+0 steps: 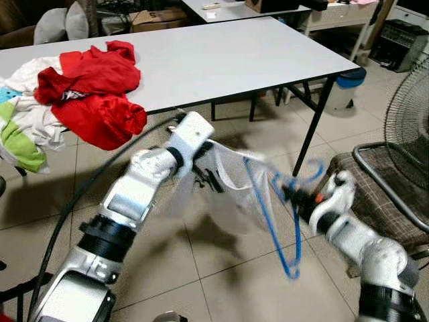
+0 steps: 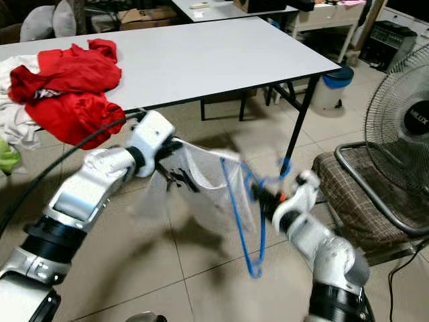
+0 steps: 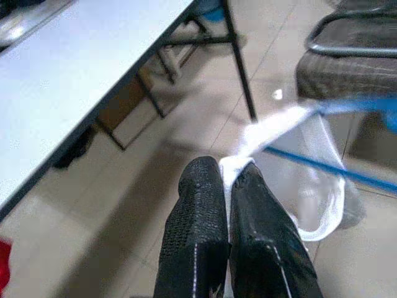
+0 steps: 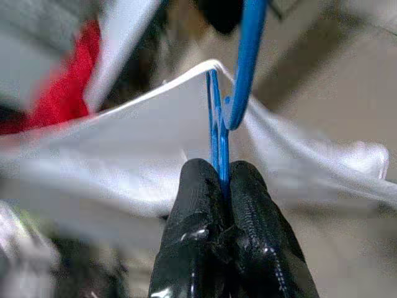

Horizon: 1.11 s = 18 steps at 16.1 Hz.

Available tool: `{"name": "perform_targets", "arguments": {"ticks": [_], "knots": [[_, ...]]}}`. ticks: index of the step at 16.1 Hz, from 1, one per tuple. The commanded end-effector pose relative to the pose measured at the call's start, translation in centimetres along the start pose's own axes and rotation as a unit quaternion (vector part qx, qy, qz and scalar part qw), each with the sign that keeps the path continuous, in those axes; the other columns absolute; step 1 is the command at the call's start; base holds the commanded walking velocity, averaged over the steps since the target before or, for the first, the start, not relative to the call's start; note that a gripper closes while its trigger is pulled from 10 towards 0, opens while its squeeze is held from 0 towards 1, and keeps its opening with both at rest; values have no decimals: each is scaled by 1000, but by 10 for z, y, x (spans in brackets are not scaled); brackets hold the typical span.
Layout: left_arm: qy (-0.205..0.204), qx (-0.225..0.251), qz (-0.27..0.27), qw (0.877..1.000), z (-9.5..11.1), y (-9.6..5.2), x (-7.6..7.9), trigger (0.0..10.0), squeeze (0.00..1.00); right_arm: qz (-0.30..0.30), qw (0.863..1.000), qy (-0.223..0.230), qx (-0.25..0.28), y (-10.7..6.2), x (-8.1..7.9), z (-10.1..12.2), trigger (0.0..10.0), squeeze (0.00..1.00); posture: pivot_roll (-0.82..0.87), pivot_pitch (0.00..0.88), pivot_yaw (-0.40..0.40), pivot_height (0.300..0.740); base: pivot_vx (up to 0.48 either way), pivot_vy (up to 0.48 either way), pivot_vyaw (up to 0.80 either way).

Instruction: Hang hanger

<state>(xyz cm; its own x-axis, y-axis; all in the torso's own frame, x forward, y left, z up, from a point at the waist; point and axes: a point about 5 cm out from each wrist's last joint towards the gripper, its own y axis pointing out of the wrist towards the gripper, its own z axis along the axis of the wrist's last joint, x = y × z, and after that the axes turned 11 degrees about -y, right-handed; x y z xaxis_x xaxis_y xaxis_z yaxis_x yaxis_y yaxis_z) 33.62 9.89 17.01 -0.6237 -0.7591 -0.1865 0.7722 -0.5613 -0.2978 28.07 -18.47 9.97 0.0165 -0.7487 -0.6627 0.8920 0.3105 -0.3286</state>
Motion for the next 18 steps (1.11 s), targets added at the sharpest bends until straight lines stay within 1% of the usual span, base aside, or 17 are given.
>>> {"name": "perform_targets", "arguments": {"ticks": [1,2,3,4,5,7,8,10,11,12,13,14,15,16,17,18], "knots": [[14,8,-15,1000,-1,0,4,10000,0,-25,999,33,29,-3,5,10,10000,0,-75,0,45,740,0,0,0],[27,17,-31,999,-5,1,11,10000,0,-55,994,80,49,0,9,15,10000,0,-78,0,45,740,0,0,0],[33,22,-46,998,-7,1,17,10000,0,-51,987,124,86,3,8,23,10000,0,-78,0,45,740,0,0,0],[26,33,-62,997,-5,0,22,10000,0,-65,984,135,98,5,12,26,10000,0,-89,0,49,740,0,0,0],[4,48,-93,995,-2,-2,31,10000,0,-92,981,141,97,11,17,27,10000,0,-91,0,49,740,0,0,0],[3,61,-110,992,-1,-3,37,10000,0,-104,977,160,94,17,17,28,10000,0,-85,0,39,740,0,0,0],[20,60,-125,990,-6,-4,44,10000,0,-106,969,199,105,23,12,34,10000,0,-81,0,29,740,0,0,0],[50,52,-119,990,-15,-2,47,10000,0,-90,959,236,131,28,3,46,10000,0,-81,0,29,740,0,0,0],[96,50,-126,986,-24,0,54,10000,0,-79,946,269,163,34,-4,60,10000,0,-80,0,21,740,0,0,0],[132,51,-136,981,-27,-1,58,10000,0,-76,938,287,178,38,-7,67,10000,0,-82,0,20,740,0,0,0],[146,52,-139,978,-28,-1,59,10000,0,-69,938,287,184,41,-11,72,10000,0,-82,0,20,740,0,0,0],[144,58,-140,978,-27,-2,60,10000,0,-61,939,282,187,44,-17,77,10000,0,-82,0,20,740,0,0,0],[145,62,-142,977,-26,-2,61,10000,0,-63,939,283,187,46,-19,78,10000,0,-82,0,20,740,0,0,0],[156,71,-149,974,-24,-3,62,10000,0,-65,941,275,186,48,-20,79,10000,0,-82,0,20,740,0,0,0],[151,91,-153,972,-19,-4,65,10000,0,-70,943,267,187,51,-21,80,10000,0,-82,0,20,740,0,0,0],[148,95,-153,972,-18,-4,65,10000,0,-71,944,261,186,51,-21,81,10000,0,-82,0,20,740,0,0,0]]}}
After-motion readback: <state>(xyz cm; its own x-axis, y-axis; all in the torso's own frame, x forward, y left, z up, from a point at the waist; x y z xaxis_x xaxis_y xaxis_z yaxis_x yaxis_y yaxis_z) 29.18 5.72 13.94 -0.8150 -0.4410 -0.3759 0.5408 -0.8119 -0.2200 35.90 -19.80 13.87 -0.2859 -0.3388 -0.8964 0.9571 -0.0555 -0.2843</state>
